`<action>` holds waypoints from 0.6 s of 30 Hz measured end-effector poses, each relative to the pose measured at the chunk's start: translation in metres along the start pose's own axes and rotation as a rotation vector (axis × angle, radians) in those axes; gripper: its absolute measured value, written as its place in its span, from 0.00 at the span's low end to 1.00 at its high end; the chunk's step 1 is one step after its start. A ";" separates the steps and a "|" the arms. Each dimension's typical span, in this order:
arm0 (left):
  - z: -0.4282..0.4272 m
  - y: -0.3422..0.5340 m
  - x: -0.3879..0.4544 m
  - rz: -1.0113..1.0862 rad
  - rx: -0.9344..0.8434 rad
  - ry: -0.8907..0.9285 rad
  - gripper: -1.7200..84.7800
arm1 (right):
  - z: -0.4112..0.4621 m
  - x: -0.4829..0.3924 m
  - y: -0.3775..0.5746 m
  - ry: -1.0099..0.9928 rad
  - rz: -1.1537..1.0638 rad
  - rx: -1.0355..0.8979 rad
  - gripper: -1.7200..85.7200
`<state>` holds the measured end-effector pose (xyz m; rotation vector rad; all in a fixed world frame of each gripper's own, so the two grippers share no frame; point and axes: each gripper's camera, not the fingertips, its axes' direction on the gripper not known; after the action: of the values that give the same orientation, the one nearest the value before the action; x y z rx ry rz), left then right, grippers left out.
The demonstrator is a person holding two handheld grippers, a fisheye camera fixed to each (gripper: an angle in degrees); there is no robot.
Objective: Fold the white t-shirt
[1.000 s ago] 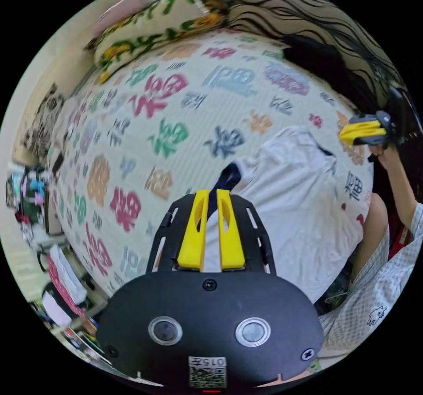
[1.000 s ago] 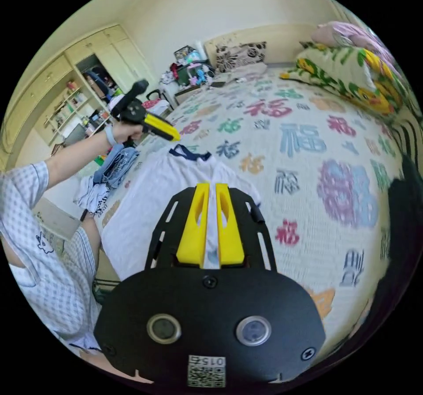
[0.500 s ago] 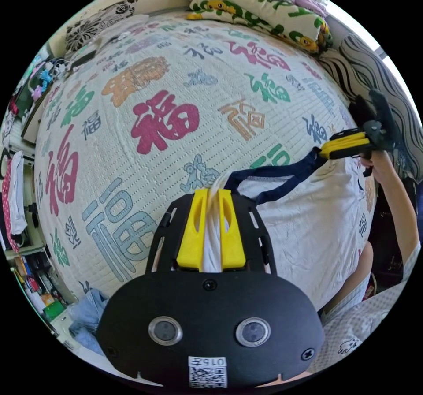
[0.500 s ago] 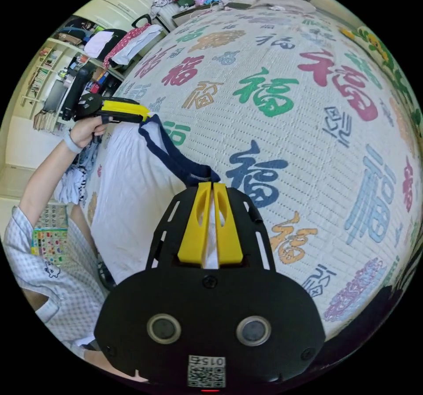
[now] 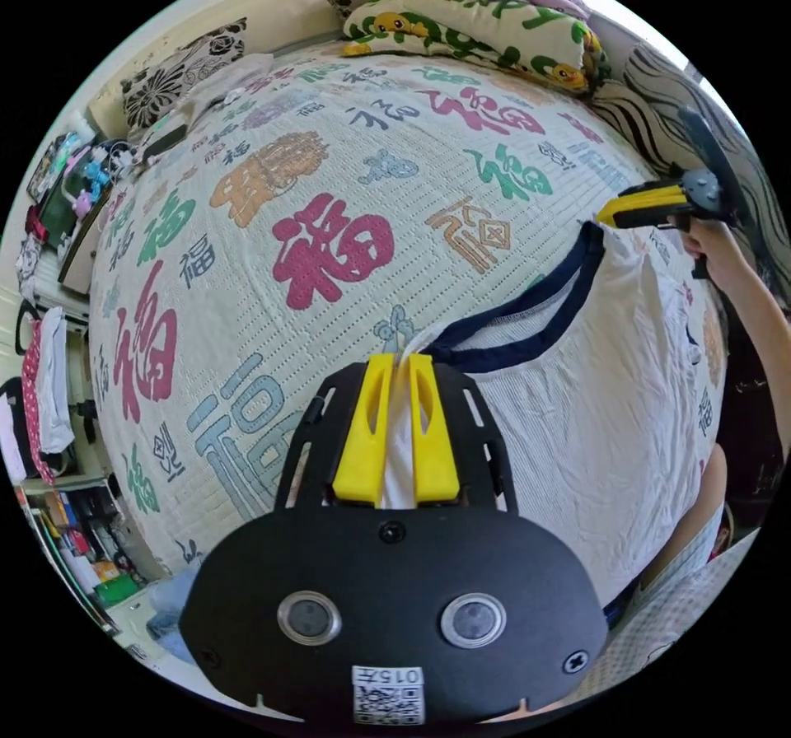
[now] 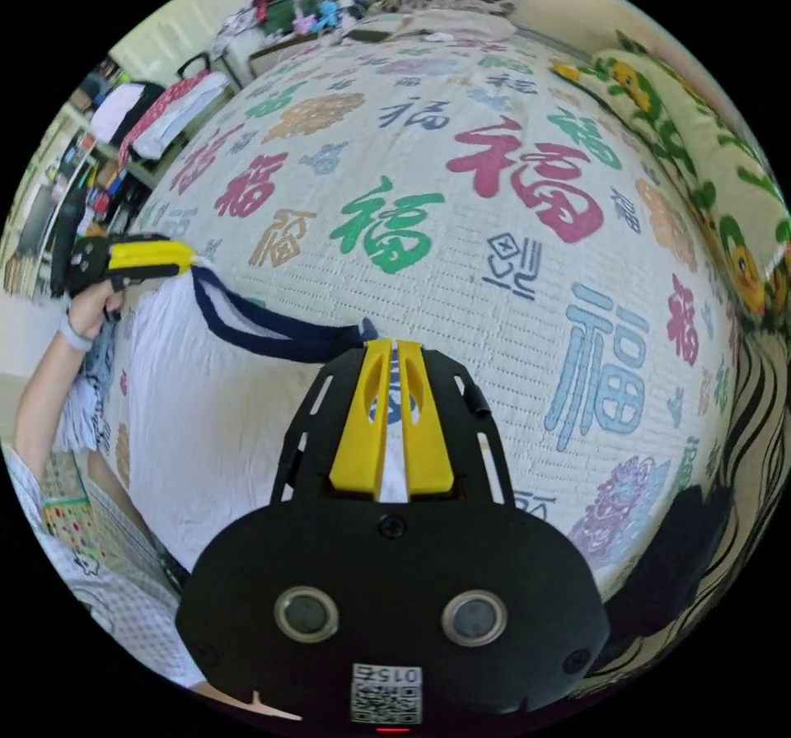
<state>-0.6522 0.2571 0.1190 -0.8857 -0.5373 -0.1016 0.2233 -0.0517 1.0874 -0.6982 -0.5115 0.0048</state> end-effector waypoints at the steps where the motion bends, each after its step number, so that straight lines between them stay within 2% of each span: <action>1: -0.015 0.016 -0.013 -0.039 0.051 0.017 0.09 | -0.006 -0.001 0.001 -0.039 -0.020 0.043 0.03; 5: -0.066 0.093 -0.048 -0.167 0.194 0.013 0.10 | -0.012 -0.032 -0.009 -0.118 -0.156 0.059 0.07; 7: -0.085 0.160 -0.067 -0.284 0.279 0.032 0.09 | -0.003 -0.070 -0.024 -0.245 -0.260 0.043 0.09; 12: -0.061 0.268 -0.093 -0.522 0.256 0.092 0.09 | 0.042 -0.174 -0.067 -0.468 -0.433 -0.040 0.10; 15: -0.038 0.302 -0.108 -0.610 0.272 0.216 0.08 | 0.083 -0.237 -0.092 -0.472 -0.494 -0.150 0.11; 18: -0.031 0.316 -0.114 -0.628 0.347 0.276 0.09 | 0.119 -0.278 -0.110 -0.382 -0.521 -0.227 0.11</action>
<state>-0.6423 0.4201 -0.1764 -0.3317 -0.5367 -0.6723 -0.0928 -0.1111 1.1075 -0.7714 -1.0623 -0.4201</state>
